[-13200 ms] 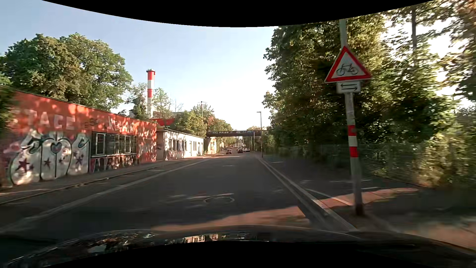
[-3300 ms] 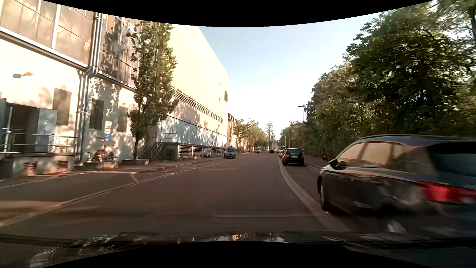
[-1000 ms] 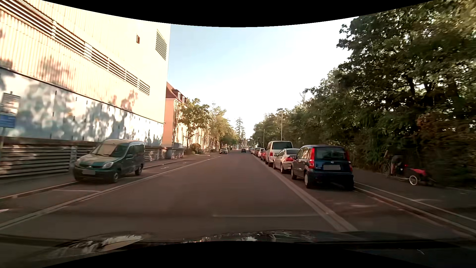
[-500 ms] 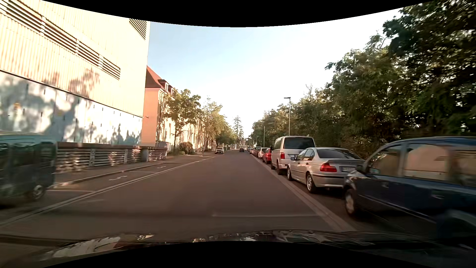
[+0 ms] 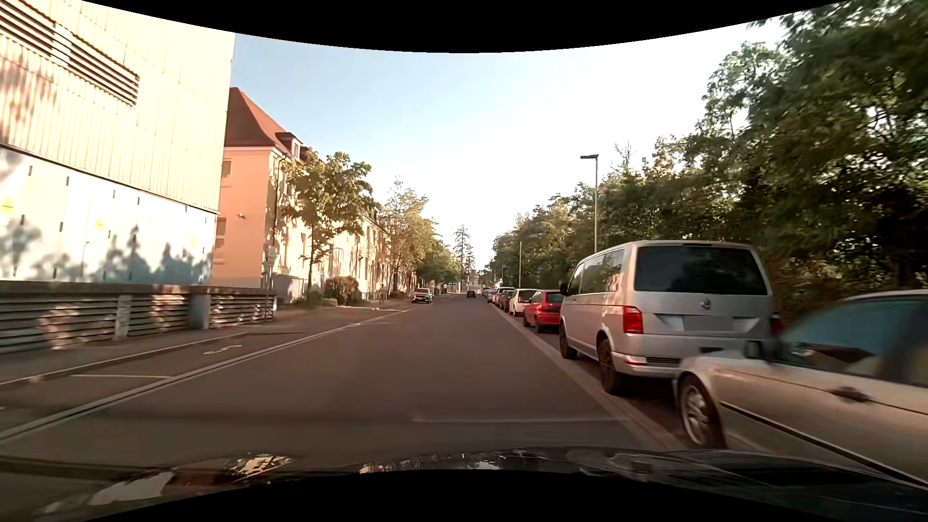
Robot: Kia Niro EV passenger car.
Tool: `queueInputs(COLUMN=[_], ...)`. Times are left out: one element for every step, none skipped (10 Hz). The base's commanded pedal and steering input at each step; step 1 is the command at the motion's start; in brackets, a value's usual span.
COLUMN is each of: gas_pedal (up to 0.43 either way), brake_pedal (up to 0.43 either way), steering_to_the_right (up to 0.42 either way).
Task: Follow the waypoints while adhering to traffic rules and regulations
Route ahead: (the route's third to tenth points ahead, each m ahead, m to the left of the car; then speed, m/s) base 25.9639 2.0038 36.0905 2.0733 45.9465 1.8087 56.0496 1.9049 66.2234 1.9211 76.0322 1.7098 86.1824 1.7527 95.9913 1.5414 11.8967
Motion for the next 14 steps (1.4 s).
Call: queueInputs(gas_pedal=[0.13,0.13,0.13,0.13,0.118,0.118,0.118,0.11,0.11,0.098,0.098,0.087,0.087,0.087], brake_pedal=[0.0,0.0,0.0,0.0,0.0,0.0,0.0,0.0,0.0,0.0,0.0,0.0,0.0,0.0], steering_to_the_right=[0.002,0.002,0.0,-0.001,-0.001,-0.001,-0.001,-0.001,-0.001,-0.001,-0.001,-0.001,-0.001,-0.001])
